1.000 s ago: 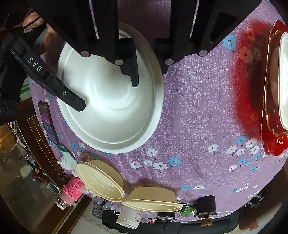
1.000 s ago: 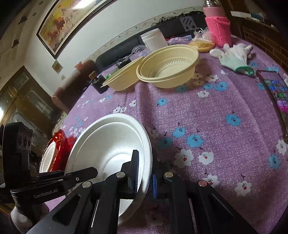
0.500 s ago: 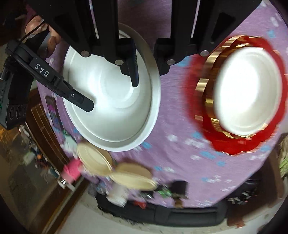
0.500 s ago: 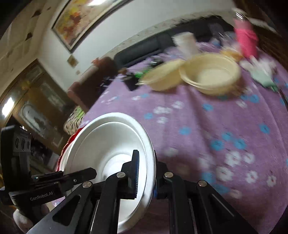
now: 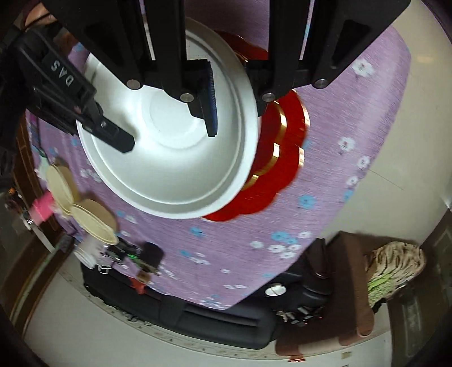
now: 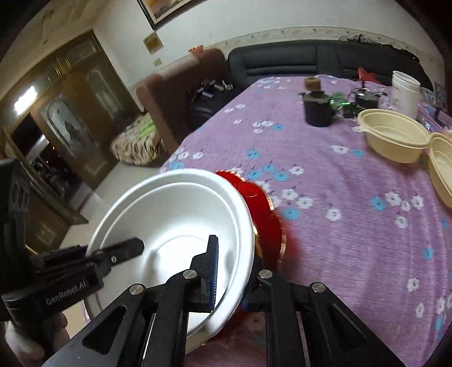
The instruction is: Organize plates and bowls
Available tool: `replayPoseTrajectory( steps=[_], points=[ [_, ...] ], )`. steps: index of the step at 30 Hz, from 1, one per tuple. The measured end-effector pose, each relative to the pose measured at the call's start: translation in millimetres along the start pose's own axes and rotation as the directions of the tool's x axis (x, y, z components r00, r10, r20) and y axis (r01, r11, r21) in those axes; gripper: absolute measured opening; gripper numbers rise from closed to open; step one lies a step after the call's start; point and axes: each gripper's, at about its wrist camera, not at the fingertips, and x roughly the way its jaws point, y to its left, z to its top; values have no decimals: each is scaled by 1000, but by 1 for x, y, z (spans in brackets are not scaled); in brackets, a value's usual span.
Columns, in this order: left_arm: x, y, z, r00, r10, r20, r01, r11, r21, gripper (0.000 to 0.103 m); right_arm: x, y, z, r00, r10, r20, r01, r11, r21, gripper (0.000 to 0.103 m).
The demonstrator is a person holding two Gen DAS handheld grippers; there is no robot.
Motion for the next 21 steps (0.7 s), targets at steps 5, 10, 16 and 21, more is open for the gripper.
replayPoseTrajectory(
  steps=[5,10,16,21],
  points=[
    [8,8,1,999,42,13,-42,999,22,17,14,7,-1,998,-55,5,55,998,-36,14],
    [8,18,-4,998,56,43,-56,998,10,43,12,12,1,991,-118,65,124,988,-90,25],
    [-1,33,-10,999,-7,52,10,999,-45,48,8,13,0,986,-122,114,134,985,-105,67],
    [-24,29,-19,995,-33,94,38,998,-51,52,-5,11,-1,984,-110,141,124,988,-94,69]
  ],
)
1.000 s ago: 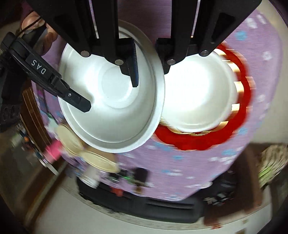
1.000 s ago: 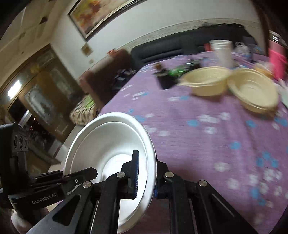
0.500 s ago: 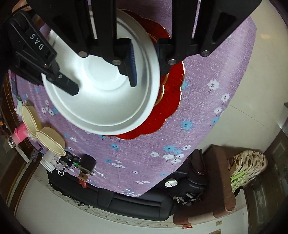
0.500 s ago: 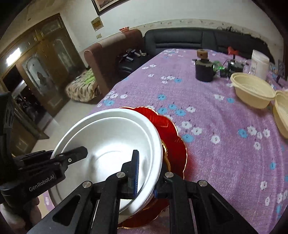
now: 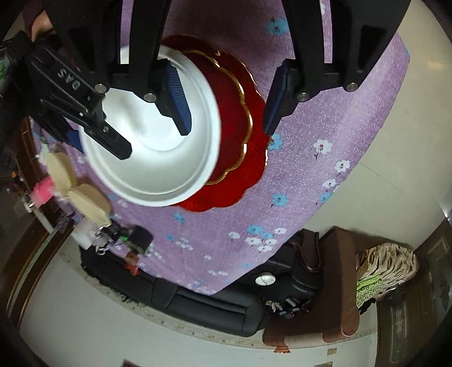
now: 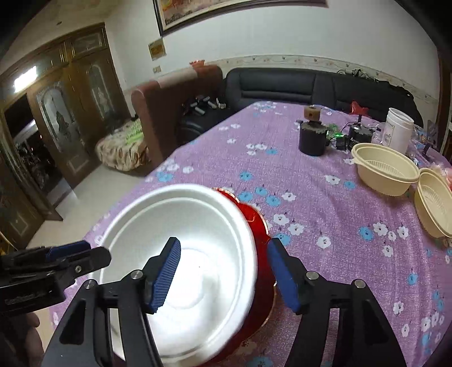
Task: Organize plates and bowls
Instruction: 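Lower the white bowl onto the white plate and open both grippers, then grasp the rim of the beige plastic bowl with the right gripper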
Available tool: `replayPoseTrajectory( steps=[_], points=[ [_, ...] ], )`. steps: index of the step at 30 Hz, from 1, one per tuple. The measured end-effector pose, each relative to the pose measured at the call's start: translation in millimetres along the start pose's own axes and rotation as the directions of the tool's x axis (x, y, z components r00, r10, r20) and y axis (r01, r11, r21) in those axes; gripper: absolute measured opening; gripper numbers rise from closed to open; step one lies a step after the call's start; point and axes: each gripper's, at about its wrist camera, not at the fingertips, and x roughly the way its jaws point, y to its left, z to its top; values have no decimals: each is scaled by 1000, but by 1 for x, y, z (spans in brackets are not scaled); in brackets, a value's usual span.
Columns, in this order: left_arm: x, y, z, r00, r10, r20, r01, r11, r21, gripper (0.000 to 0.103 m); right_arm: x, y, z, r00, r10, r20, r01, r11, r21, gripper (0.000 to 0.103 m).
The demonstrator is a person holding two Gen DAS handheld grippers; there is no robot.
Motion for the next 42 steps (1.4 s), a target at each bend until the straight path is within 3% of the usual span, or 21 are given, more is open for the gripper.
replayPoseTrajectory(
  steps=[5,10,15,23,29,35,42],
  points=[
    [-29,1,-6,997,-29,71,30,999,-12,67,-32,-20,5,996,-37,76,31,997,67,69],
    [-35,3,-12,996,-47,71,49,998,-24,67,-30,-37,8,979,-197,51,192,977,91,69],
    [-34,-1,-19,998,-46,50,46,999,-13,67,-6,-34,3,987,-156,-39,159,984,82,69],
    [-43,-18,-28,998,-42,56,40,999,23,71,-27,-52,-3,989,-146,-2,146,982,120,69],
    [-40,-60,-37,996,-71,47,66,992,108,76,-43,-104,-21,983,-183,-20,183,962,202,69],
    [-30,-104,-52,992,-124,-14,124,973,193,76,-61,-186,-43,968,-246,-56,249,904,348,68],
    [-16,-143,-66,985,-163,-64,174,949,263,76,-100,-294,-62,946,-322,-46,284,748,600,68]
  ],
)
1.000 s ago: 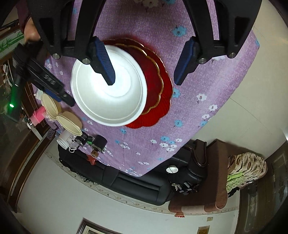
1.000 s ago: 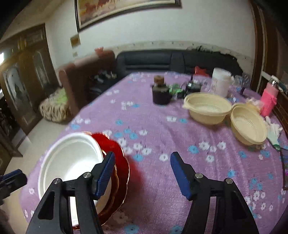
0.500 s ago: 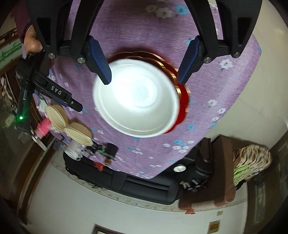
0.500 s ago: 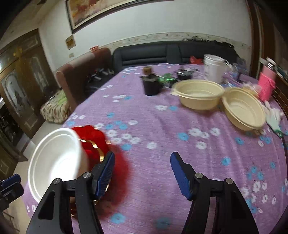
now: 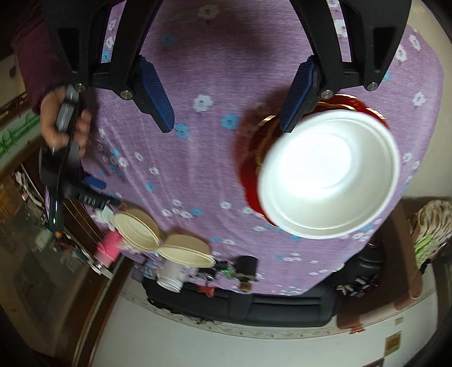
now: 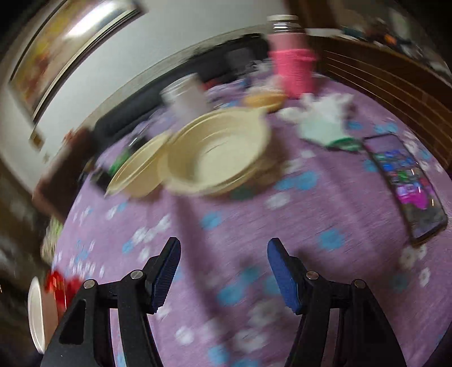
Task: Organize plates and bowls
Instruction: 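Grasp the rim of the beige plastic bowl with the right gripper, then lift the beige bowl with the right gripper while the left gripper grips its rim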
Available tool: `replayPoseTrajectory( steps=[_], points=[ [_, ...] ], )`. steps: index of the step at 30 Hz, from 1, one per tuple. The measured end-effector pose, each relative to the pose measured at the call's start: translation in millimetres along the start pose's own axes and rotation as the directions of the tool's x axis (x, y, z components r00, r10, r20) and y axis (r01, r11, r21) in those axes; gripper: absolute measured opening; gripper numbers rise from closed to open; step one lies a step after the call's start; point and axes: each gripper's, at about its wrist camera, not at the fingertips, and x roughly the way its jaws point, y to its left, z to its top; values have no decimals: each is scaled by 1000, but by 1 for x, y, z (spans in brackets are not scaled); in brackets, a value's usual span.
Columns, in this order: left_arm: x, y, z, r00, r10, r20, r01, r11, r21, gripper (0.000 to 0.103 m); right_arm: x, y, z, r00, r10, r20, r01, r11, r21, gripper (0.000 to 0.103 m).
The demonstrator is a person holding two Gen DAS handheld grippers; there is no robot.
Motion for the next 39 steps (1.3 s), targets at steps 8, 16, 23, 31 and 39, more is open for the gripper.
replayPoseTrajectory(
  steps=[8,16,23,31,39],
  points=[
    [13,-13,-2,999,9,-43,-8,1000,20,76,32,-31,56,996,-79,31,75,989,124,68],
    [10,-7,-1,998,42,-45,-42,999,-2,76,80,-34,67,995,54,-89,-34,977,209,31],
    [16,-15,-3,998,11,-61,-11,1000,5,76,63,-49,41,948,265,-175,-205,931,303,15],
    [24,-31,-3,997,-12,-74,15,999,36,76,30,-44,-6,810,476,-343,-394,875,282,14],
    [45,-62,5,993,-20,-119,30,996,81,76,8,-27,-24,920,356,-162,-346,934,84,32]
  ],
)
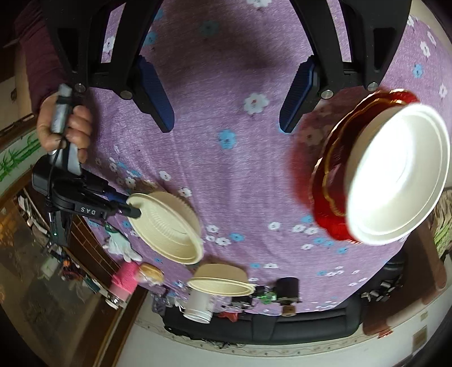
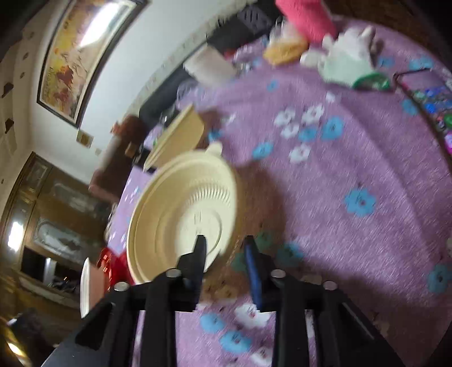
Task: Organize plates and bowls
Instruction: 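Lift the beige bowl with the right gripper while the left gripper grips its rim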
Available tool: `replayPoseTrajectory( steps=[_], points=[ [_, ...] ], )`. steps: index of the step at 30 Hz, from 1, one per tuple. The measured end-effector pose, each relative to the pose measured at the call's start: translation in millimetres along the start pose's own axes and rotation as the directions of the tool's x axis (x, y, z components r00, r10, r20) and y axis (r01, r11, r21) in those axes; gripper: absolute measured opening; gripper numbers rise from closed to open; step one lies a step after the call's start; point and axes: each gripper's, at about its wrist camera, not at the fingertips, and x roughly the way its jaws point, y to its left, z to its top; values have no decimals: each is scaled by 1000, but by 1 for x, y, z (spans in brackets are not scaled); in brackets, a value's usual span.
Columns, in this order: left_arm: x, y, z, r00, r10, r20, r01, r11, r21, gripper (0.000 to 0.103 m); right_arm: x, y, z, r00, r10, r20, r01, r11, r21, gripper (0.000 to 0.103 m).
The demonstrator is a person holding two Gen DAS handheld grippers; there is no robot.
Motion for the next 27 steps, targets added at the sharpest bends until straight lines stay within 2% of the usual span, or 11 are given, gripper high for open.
replayPoseTrajectory(
  steps=[3,9,14,19,20,21,22,24,25,26,27],
  points=[
    [8,-9,14,1000,0,3,0,1000,4,76,1,0,1,999,-30,11,30,999,-19,32],
    [44,-20,59,999,-33,8,34,996,-81,78,-4,-2,3,994,-97,58,100,993,-65,32],
    [85,-29,92,998,-24,-60,18,995,-97,78,-3,-2,3,994,-92,51,95,993,-73,32],
    [122,-31,109,992,-29,-123,17,995,-100,77,-1,-9,3,999,-40,18,40,999,-35,32],
    [128,-31,110,989,-42,-139,27,994,-104,74,0,-10,2,999,-30,13,30,999,-27,33],
    [134,-31,109,986,-56,-156,39,993,-107,63,0,-11,2,1000,-19,8,19,1000,-18,33],
    [141,-32,108,982,-65,-179,47,993,-107,45,1,-12,2,1000,-14,7,14,1000,-15,33],
    [144,-35,106,982,-58,-177,43,995,-90,37,1,-10,1,1000,-9,6,9,1000,-25,33],
    [142,-38,105,983,-60,-174,48,996,-72,29,1,-8,0,1000,-17,6,18,999,-38,33],
    [142,-40,104,982,-71,-178,61,996,-64,25,0,-4,-2,999,-36,14,36,997,-61,31],
    [140,-42,103,981,-80,-179,71,996,-58,22,-1,0,-3,999,-46,20,48,995,-83,25]
  ],
)
